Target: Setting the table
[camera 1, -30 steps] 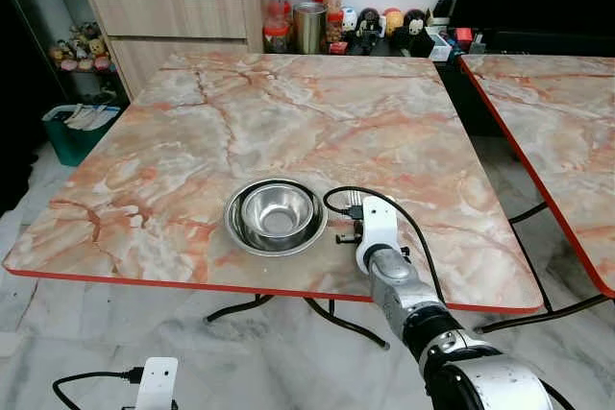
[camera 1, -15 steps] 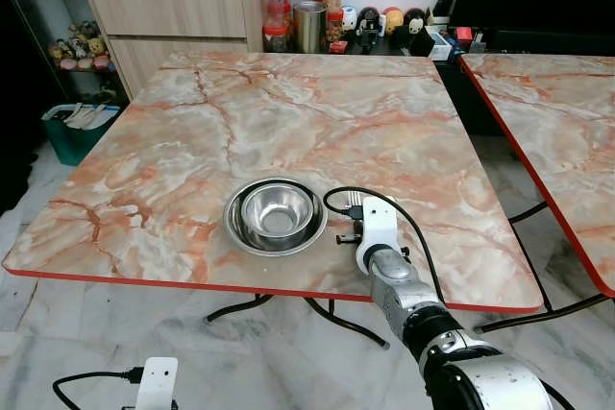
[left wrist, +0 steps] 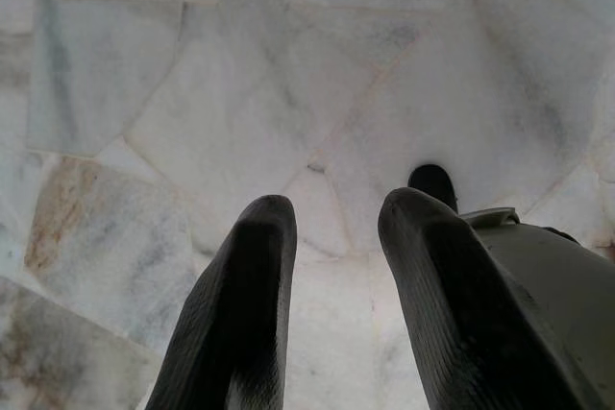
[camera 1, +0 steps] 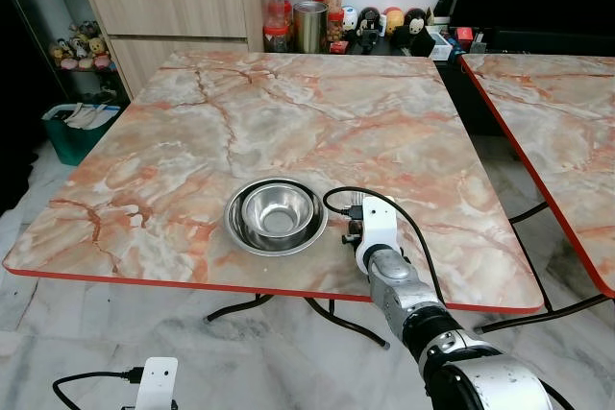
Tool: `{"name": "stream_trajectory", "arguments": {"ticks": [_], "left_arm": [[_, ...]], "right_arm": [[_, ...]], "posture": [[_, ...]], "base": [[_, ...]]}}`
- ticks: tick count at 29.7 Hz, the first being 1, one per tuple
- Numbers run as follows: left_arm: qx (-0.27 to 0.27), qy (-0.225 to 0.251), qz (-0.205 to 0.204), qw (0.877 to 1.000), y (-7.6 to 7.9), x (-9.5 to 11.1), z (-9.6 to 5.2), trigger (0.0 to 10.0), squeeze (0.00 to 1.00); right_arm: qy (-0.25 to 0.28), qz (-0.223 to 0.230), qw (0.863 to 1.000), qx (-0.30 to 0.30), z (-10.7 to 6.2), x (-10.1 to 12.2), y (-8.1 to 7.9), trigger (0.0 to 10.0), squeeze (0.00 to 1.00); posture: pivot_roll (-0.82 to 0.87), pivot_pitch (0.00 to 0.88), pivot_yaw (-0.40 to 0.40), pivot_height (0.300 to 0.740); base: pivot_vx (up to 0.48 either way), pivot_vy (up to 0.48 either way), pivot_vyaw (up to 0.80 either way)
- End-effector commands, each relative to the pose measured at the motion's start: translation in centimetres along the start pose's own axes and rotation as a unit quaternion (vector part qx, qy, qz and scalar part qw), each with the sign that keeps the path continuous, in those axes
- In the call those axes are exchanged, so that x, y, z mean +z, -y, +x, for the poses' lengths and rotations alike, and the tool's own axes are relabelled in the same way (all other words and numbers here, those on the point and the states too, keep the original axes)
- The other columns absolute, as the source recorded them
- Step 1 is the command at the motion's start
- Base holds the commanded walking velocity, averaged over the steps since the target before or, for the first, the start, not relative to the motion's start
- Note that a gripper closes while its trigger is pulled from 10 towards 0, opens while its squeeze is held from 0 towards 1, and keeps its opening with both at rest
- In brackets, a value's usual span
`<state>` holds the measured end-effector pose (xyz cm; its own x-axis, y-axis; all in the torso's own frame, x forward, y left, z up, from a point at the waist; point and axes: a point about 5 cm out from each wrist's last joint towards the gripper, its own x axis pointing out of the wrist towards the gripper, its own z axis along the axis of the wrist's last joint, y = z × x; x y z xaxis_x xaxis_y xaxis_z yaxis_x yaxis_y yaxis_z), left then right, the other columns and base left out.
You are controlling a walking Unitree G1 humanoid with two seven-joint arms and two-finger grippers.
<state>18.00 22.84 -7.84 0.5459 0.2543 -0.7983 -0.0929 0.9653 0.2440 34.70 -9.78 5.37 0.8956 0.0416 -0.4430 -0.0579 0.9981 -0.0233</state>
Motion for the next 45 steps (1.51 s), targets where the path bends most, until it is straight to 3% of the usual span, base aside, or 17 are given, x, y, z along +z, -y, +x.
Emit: {"name": "stream_trajectory", "arguments": {"ticks": [1,4,5,8,15,25,45], "left_arm": [[0.003,-0.002,-0.005,1.000,0.0,0.1,0.0,10.0,0.00],[0.003,-0.002,-0.005,1.000,0.0,0.1,0.0,10.0,0.00],[0.002,-0.001,-0.007,1.000,0.1,0.2,0.0,10.0,0.00],[0.001,0.005,-0.012,1.000,0.2,0.3,0.0,10.0,0.00],[-0.002,0.012,-0.013,1.000,0.3,0.5,0.0,10.0,0.00],[0.004,0.017,0.000,1.000,0.3,0.4,0.0,10.0,0.00],[0.007,0.017,0.003,1.000,0.1,0.4,0.0,10.0,0.00]], "right_arm": [[0.020,-0.001,1.000,-0.002,0.0,0.7,-0.1,10.0,0.00],[0.028,-0.002,1.000,-0.003,0.0,0.9,0.0,10.0,0.00],[0.081,-0.007,0.997,0.002,-0.1,2.2,-0.2,10.0,0.00],[0.173,-0.011,0.985,0.000,-0.7,4.5,-0.3,10.0,0.00],[0.258,0.003,0.966,0.006,-1.7,6.3,-0.6,10.0,0.00],[0.286,0.007,0.958,0.020,-2.2,6.7,-0.7,10.0,0.00],[0.285,0.004,0.958,0.021,-2.2,6.6,-0.6,10.0,0.00]], "posture": [[0.00,0.004,-0.032,0.736],[0.00,0.004,-0.032,0.736],[0.00,0.000,-0.031,0.736],[0.00,0.000,-0.031,0.736],[-0.01,0.000,-0.028,0.736],[-0.01,0.000,-0.031,0.736],[-0.02,0.000,-0.024,0.736]], "base": [[0.000,0.000,0.00],[0.000,0.000,0.00],[0.000,0.000,0.00],[0.000,0.000,0.00],[0.000,0.000,0.00],[0.000,-0.202,0.00],[0.000,-0.403,0.00]]}}
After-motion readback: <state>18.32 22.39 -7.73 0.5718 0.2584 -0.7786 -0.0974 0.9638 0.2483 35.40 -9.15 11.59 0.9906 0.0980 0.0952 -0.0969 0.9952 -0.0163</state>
